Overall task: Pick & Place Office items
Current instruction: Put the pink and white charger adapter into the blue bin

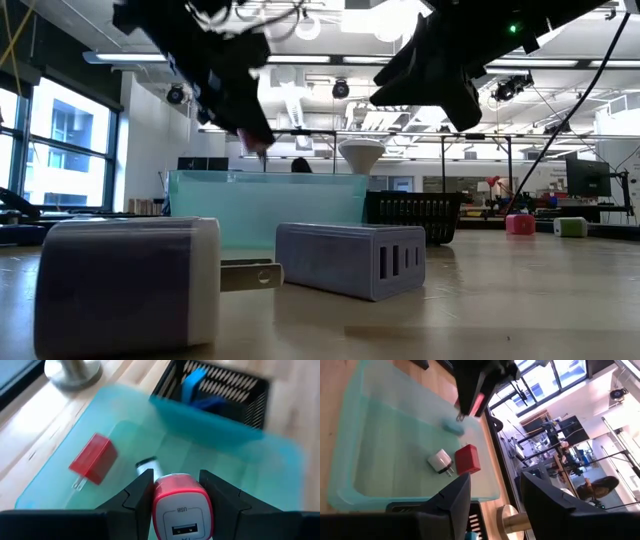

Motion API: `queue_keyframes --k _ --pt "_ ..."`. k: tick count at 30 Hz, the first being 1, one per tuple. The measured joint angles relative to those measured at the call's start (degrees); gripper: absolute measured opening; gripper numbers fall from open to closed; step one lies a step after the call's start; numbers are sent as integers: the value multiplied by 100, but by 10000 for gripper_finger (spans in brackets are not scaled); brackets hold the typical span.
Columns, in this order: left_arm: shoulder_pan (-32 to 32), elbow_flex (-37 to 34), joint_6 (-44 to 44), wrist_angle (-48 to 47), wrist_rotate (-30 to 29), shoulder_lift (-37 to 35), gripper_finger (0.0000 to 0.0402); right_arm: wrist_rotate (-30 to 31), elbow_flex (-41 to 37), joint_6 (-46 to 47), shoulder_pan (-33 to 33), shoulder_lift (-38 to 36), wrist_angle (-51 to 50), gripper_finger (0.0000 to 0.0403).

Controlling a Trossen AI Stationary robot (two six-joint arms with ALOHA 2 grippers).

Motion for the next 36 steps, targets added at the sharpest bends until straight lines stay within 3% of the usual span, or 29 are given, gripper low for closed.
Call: queue_keyframes --k 8,18,24,28,36 --pt "284 -220 -91 61 -175 115 137 41 2 139 129 0 -170 160" --pt "190 -259 -66 101 -275 113 137 -147 2 733 -1 -2 -566 160" --pt "-51 -261 -367 108 -1232 113 138 -144 2 745 -18 -2 -578 160" --pt "-1 -369 -774 135 -1383 113 138 -132 2 745 -43 -2 -568 160" --pt "17 -1135 -944 1780 -1380 113 138 -341 2 745 -168 -2 -421 160"
